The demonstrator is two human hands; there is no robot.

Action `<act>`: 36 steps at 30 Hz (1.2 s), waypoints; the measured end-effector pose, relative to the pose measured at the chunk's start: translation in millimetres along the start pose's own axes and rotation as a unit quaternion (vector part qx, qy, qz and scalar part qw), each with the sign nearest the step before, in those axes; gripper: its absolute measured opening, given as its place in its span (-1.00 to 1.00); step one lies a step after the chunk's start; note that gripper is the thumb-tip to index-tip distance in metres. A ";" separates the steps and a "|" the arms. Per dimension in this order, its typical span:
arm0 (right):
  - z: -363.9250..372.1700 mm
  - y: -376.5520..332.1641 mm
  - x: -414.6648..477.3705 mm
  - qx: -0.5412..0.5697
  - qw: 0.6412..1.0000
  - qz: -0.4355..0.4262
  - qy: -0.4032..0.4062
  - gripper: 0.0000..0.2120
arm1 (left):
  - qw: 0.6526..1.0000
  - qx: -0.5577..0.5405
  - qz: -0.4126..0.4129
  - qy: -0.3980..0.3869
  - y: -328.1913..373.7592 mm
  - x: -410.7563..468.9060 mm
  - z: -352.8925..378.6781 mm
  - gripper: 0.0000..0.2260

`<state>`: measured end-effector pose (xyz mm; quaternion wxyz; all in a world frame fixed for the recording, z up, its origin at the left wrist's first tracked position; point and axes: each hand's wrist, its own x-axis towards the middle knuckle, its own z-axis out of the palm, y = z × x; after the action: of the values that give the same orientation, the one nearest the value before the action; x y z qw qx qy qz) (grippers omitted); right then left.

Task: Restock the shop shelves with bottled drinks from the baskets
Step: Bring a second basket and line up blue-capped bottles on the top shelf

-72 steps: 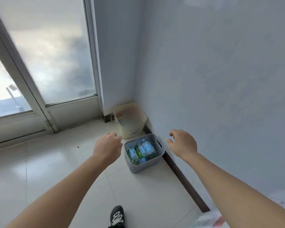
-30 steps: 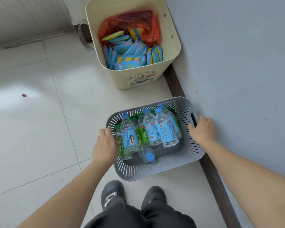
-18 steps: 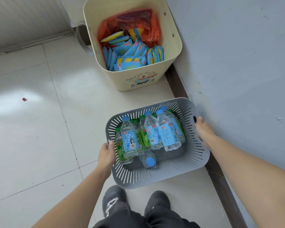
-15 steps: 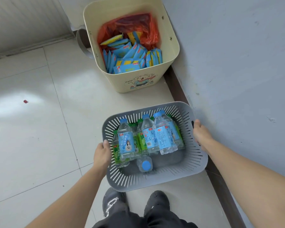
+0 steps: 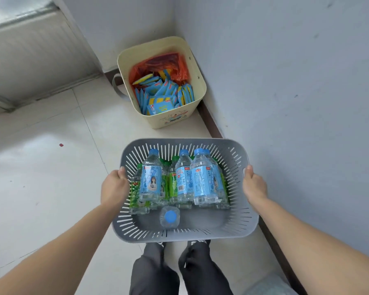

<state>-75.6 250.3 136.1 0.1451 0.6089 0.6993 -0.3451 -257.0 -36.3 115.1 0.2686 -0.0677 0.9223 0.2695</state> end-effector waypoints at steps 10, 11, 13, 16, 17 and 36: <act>-117.2 -20.4 -125.0 0.101 0.990 0.019 0.094 -0.27 | 0.994 -0.046 0.090 -0.035 105.2 -69.3 -126.0 -0.58; -125.0 -18.0 -137.2 0.112 0.988 0.024 0.103 -0.28 | 0.993 -0.048 0.100 -0.041 113.9 -76.1 -135.3 -0.57; -138.8 -11.6 -163.1 0.135 0.983 0.030 0.124 -0.35 | 0.990 -0.047 0.119 -0.051 129.8 -91.5 -152.0 -0.57; -154.4 2.3 -202.5 0.171 0.974 0.035 0.143 -0.41 | 0.987 -0.045 0.141 -0.060 145.1 -114.6 -169.5 -0.56; -158.6 9.5 -215.8 0.180 0.972 0.040 0.144 -0.42 | 0.986 -0.042 0.147 -0.065 148.0 -122.6 -173.5 -0.56; -139.8 176.0 -505.7 0.333 0.890 0.236 0.202 -0.34 | 0.925 0.045 0.270 -0.262 119.4 -310.7 -199.1 -0.63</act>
<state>231.7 -34.0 498.0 -0.1331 0.8252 0.3934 -0.3829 -117.6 -47.8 476.9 0.4208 0.2693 0.8133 0.2984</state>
